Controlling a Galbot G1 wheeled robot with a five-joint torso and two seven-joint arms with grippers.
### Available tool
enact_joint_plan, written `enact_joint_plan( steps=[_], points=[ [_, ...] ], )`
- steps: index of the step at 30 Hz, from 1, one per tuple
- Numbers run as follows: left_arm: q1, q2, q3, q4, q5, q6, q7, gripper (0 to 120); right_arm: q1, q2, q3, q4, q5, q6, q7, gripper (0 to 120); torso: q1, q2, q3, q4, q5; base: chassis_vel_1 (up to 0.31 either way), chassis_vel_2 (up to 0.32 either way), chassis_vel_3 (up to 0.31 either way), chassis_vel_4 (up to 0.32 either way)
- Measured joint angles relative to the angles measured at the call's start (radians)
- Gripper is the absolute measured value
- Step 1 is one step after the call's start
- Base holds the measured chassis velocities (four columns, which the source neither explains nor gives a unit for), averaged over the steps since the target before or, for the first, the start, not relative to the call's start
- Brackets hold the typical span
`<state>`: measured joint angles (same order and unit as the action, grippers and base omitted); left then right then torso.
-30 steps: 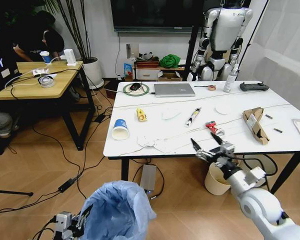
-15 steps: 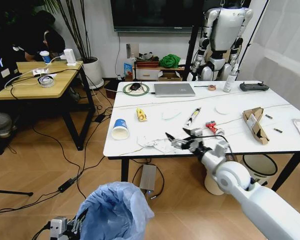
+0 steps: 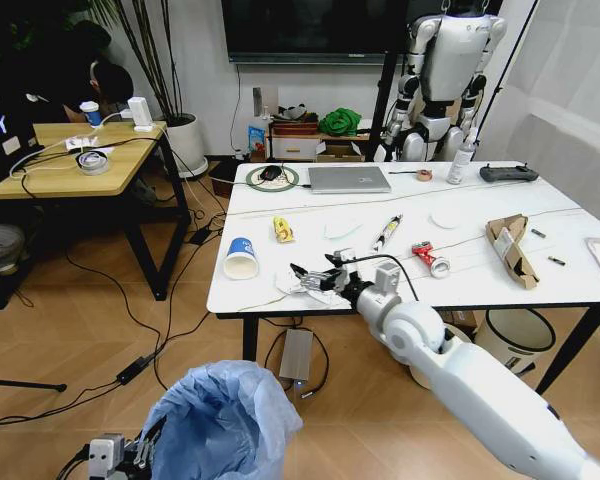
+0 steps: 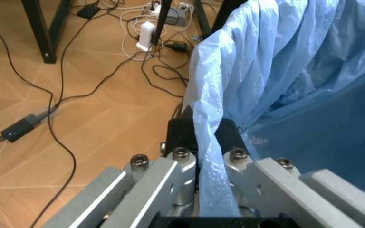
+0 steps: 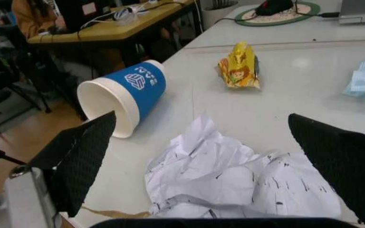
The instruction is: Pick up the trash bin and place the trash from the table into it.
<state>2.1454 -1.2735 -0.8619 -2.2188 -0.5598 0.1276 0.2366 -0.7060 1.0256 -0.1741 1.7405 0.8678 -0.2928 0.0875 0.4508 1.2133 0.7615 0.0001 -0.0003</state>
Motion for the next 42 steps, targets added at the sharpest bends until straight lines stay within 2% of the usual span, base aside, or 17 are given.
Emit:
enact_joint_plan(
  steps=[16,26,28,29,33,42],
  points=[
    [-0.006,0.004,0.001,0.009,-0.012,0.003,-0.006,0,0.006,0.034,-0.052,-0.090,-0.066,-0.020,0.026,98,0.000,0.000,0.000,0.0001,0.0001,0.000,0.000,0.000,0.000],
    [-0.021,0.019,0.003,0.026,-0.027,0.008,-0.006,0,0.002,0.036,-0.056,-0.103,-0.089,-0.015,0.016,58,0.000,0.000,0.000,0.0000,0.0001,0.000,0.000,0.000,0.000],
    [-0.021,0.019,0.003,0.026,-0.027,0.008,-0.006,0,0.002,0.036,-0.056,-0.103,-0.089,-0.015,0.016,58,0.000,0.000,0.000,0.0000,0.0001,0.000,0.000,0.000,0.000],
    [-0.024,0.023,0.004,0.031,-0.029,0.008,-0.006,0,-0.001,0.035,-0.056,-0.105,-0.094,-0.013,0.015,51,0.000,0.000,0.000,0.0000,0.0001,0.000,0.000,0.000,0.000],
    [-0.027,0.030,0.005,0.034,-0.035,0.009,-0.006,0,-0.004,0.033,-0.056,-0.106,-0.101,-0.012,0.015,34,0.000,0.000,0.000,0.0000,0.0002,0.000,0.000,0.000,0.000],
    [-0.035,0.038,0.008,0.037,-0.043,0.012,-0.009,0,-0.003,0.032,-0.057,-0.104,-0.106,-0.010,0.017,3,0.000,-0.001,0.000,0.0000,0.0003,0.000,0.000,0.000,0.000]
  ],
)
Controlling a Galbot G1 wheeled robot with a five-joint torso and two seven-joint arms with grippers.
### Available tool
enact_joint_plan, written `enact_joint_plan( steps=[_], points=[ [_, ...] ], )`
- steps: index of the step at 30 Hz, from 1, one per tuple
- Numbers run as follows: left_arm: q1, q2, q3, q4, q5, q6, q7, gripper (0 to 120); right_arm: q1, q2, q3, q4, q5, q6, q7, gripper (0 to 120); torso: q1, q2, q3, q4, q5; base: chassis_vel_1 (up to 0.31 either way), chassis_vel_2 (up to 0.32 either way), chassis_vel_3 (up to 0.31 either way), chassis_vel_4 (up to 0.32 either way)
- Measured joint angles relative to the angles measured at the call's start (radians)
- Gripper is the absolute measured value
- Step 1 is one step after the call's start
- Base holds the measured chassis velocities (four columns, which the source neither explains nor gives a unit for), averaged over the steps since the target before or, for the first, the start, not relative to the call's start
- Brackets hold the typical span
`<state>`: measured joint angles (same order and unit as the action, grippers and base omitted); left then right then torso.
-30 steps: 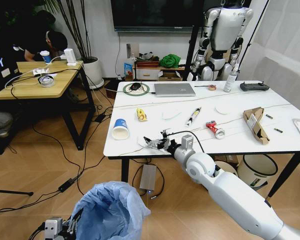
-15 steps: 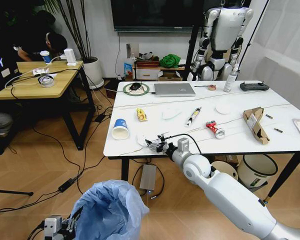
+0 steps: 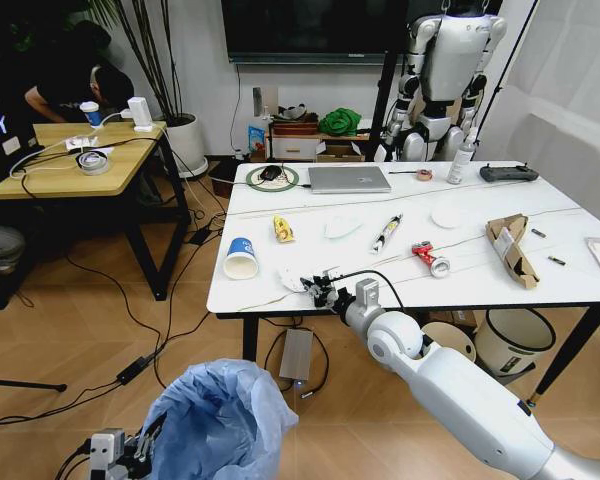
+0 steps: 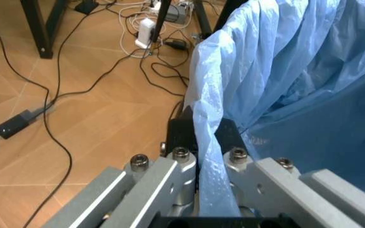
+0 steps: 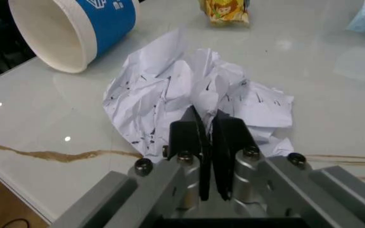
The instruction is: Pick up the trash bin and place the trash from the table into it.
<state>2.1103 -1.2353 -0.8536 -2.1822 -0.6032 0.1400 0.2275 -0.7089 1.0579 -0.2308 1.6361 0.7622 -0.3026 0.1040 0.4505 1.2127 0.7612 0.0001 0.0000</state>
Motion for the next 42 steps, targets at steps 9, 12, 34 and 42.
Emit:
enact_joint_plan(
  steps=[9,12,34,42],
  points=[
    [0.001,0.013,0.030,-0.010,0.000,0.011,-0.042,0,-0.057,-0.076,0.101,0.138,0.073,0.049,-0.023,0,0.000,0.000,0.000,0.0001,0.0000,0.000,0.000,0.000,0.000],
    [-0.010,0.032,0.051,-0.030,-0.020,0.020,-0.063,0,-0.094,-0.106,0.142,0.197,0.111,0.093,-0.078,0,0.000,0.000,0.000,-0.0002,0.0000,0.000,0.000,0.000,0.000],
    [-0.088,0.132,0.134,-0.081,-0.100,0.075,-0.173,0,-0.107,-0.178,-0.099,0.260,0.112,0.383,-0.711,0,0.000,0.000,0.000,0.0000,-0.0002,0.000,0.000,0.000,0.000],
    [-0.089,0.124,0.146,-0.100,-0.106,0.091,-0.199,0,-0.043,-0.183,-0.181,0.241,0.093,0.414,-0.791,0,0.000,0.000,0.000,0.0000,-0.0002,0.000,0.000,0.000,0.000]
  ],
)
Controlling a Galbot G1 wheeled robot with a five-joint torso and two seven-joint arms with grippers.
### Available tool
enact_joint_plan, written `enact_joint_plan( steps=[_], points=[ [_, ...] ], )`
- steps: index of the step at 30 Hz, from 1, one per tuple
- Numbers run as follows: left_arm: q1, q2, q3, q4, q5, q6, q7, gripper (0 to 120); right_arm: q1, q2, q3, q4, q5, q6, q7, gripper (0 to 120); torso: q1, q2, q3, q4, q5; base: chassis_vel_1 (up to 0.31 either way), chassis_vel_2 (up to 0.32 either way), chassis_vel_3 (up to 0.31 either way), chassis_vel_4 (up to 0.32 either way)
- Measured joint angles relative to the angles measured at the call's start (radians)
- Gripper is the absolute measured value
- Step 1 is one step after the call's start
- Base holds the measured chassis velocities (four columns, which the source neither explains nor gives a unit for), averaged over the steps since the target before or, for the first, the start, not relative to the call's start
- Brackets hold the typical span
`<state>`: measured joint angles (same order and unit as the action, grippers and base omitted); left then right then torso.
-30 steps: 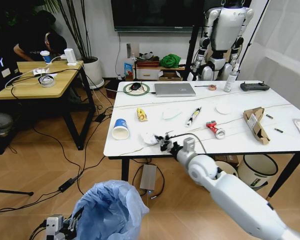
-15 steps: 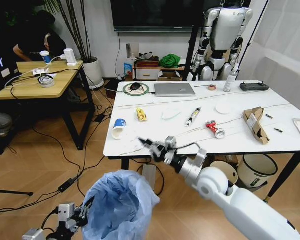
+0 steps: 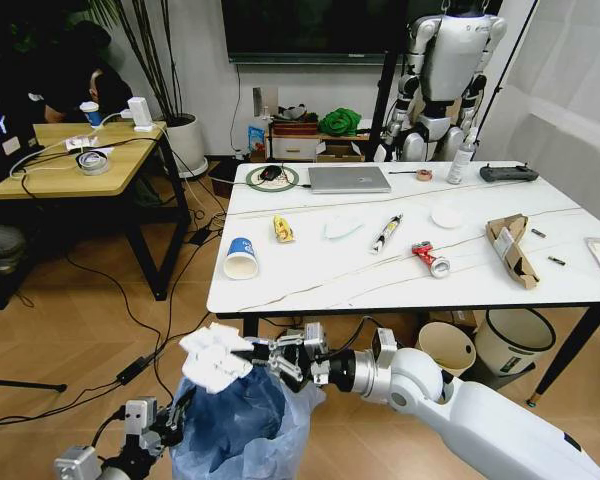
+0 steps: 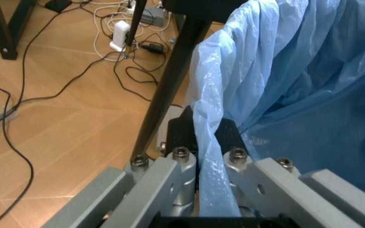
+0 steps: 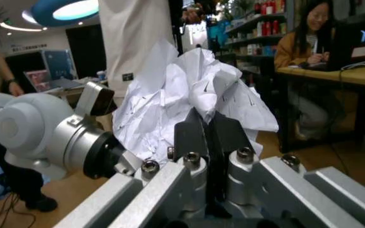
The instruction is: Pick up the trash bin and place the trash from the table into it.
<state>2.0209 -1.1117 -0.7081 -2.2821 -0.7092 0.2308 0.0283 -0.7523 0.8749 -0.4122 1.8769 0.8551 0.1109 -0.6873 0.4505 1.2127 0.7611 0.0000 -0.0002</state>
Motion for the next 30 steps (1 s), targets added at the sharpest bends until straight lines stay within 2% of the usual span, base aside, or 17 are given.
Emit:
enact_joint_plan(
  steps=[10,14,16,20,22,30],
  points=[
    [0.016,-0.012,-0.010,-0.043,-0.020,0.026,-0.048,0,0.041,0.026,-0.071,-0.048,-0.051,0.003,-0.034,0,0.000,0.000,0.000,0.0001,0.0002,0.000,0.000,0.000,0.000],
    [0.021,-0.011,-0.011,-0.055,-0.031,0.042,-0.070,0,0.044,0.022,-0.052,-0.055,-0.050,-0.003,-0.046,19,0.000,0.000,0.000,0.0000,0.0002,0.000,0.000,0.000,0.000],
    [0.020,-0.011,-0.012,-0.056,-0.033,0.043,-0.072,0,0.044,0.021,-0.049,-0.055,-0.051,-0.003,-0.048,20,0.000,0.000,0.000,0.0001,0.0002,0.000,0.000,0.000,0.000],
    [0.014,-0.009,-0.013,-0.058,-0.041,0.050,-0.081,0,0.049,0.017,-0.033,-0.056,-0.048,-0.007,-0.057,40,0.000,0.000,0.000,0.0001,0.0002,0.000,0.000,0.000,0.000],
    [0.014,-0.009,-0.014,-0.058,-0.042,0.051,-0.082,0,0.049,0.016,-0.033,-0.056,-0.047,-0.007,-0.058,43,0.000,0.000,0.000,0.0001,0.0001,0.000,0.000,0.000,0.000],
    [0.029,-0.007,-0.026,-0.067,-0.054,0.057,-0.093,0,0.031,0.016,0.009,-0.043,-0.025,-0.020,-0.056,73,0.000,0.000,0.000,0.0000,0.0002,0.000,0.000,0.000,0.000]
  ],
)
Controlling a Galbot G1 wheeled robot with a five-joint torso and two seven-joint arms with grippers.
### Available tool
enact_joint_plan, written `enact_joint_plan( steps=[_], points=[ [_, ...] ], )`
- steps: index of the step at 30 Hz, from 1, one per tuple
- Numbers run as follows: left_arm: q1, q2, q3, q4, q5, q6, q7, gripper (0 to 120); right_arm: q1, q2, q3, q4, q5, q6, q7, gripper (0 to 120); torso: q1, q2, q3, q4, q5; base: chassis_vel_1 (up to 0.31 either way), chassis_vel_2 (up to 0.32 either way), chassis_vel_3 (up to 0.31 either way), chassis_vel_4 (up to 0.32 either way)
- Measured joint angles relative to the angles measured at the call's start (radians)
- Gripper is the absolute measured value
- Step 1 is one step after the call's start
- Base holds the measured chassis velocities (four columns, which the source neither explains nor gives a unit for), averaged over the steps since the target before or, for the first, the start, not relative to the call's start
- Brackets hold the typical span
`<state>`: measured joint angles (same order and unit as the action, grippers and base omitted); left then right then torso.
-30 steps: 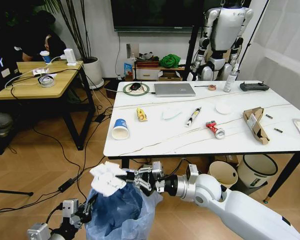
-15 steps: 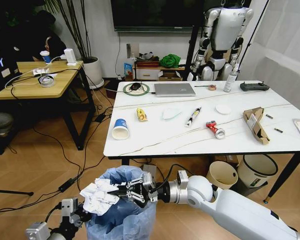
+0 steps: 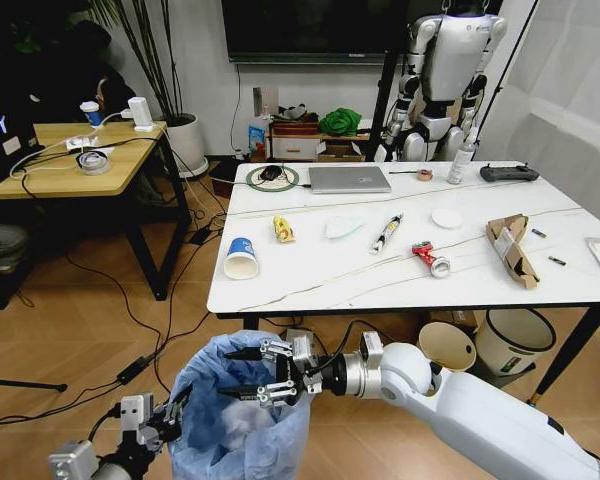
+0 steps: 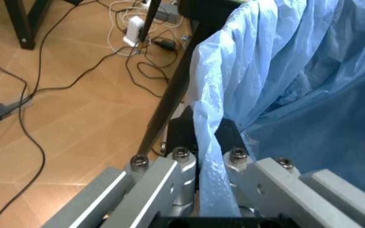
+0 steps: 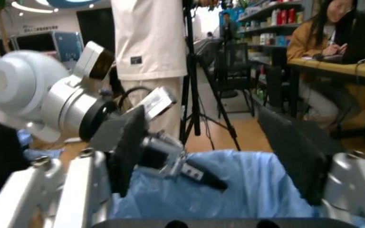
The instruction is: Pick up the trash bin and place the trash from the table into it.
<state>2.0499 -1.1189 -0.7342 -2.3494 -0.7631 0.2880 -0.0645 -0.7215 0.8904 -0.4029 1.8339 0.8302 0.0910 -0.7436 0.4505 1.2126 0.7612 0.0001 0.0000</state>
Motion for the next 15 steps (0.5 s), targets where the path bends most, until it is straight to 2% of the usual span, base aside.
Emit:
enact_joint_plan(
  steps=[1,3,4,5,7,8,10,13,15],
  points=[
    [0.005,0.000,-0.003,0.001,0.000,0.000,0.000,0,-0.005,0.002,0.025,0.005,0.013,-0.012,0.019,79,0.000,0.000,0.000,0.0000,0.0001,0.000,0.000,0.000,0.000],
    [0.006,0.000,-0.004,0.001,0.000,0.000,0.000,0,-0.006,0.002,0.029,0.006,0.014,-0.013,0.024,80,0.000,0.000,0.000,0.0000,0.0000,0.000,0.000,0.000,0.000],
    [0.013,-0.002,-0.008,0.007,0.001,0.000,-0.001,0,-0.011,0.006,0.057,0.011,0.029,-0.014,0.085,88,0.000,0.000,0.000,0.0000,0.0000,0.000,0.000,0.000,0.000],
    [0.014,-0.003,-0.008,0.008,0.002,0.000,-0.001,0,-0.012,0.006,0.060,0.011,0.030,-0.014,0.097,90,0.000,0.000,0.000,0.0000,-0.0001,0.000,0.000,0.000,0.000],
    [0.026,-0.008,-0.018,0.013,0.004,-0.001,-0.001,0,-0.010,0.019,0.097,0.019,0.034,-0.018,0.321,98,0.000,0.000,0.000,-0.0001,-0.0003,0.000,0.000,0.000,0.000],
    [0.026,-0.008,-0.018,0.013,0.004,-0.001,-0.001,0,-0.010,0.019,0.097,0.019,0.034,-0.018,0.321,98,0.000,0.000,0.000,-0.0001,-0.0003,0.000,0.000,0.000,0.000],
    [0.031,-0.010,-0.028,0.021,0.004,-0.002,-0.002,0,0.009,0.041,0.103,0.007,0.005,-0.016,0.480,100,0.000,0.000,0.000,-0.0001,-0.0002,0.000,0.000,0.000,0.000],
    [0.036,-0.010,-0.040,0.024,0.004,-0.003,-0.006,0,0.048,0.076,0.099,-0.018,0.006,-0.040,0.616,100,0.000,0.000,0.000,0.0000,-0.0002,0.000,0.000,0.000,0.000],
    [0.039,-0.013,-0.044,0.018,0.003,-0.003,-0.007,0,0.077,0.103,0.072,-0.029,-0.010,-0.054,0.764,100,0.000,0.000,0.000,0.0000,-0.0003,0.000,0.000,0.000,0.000]
  ],
)
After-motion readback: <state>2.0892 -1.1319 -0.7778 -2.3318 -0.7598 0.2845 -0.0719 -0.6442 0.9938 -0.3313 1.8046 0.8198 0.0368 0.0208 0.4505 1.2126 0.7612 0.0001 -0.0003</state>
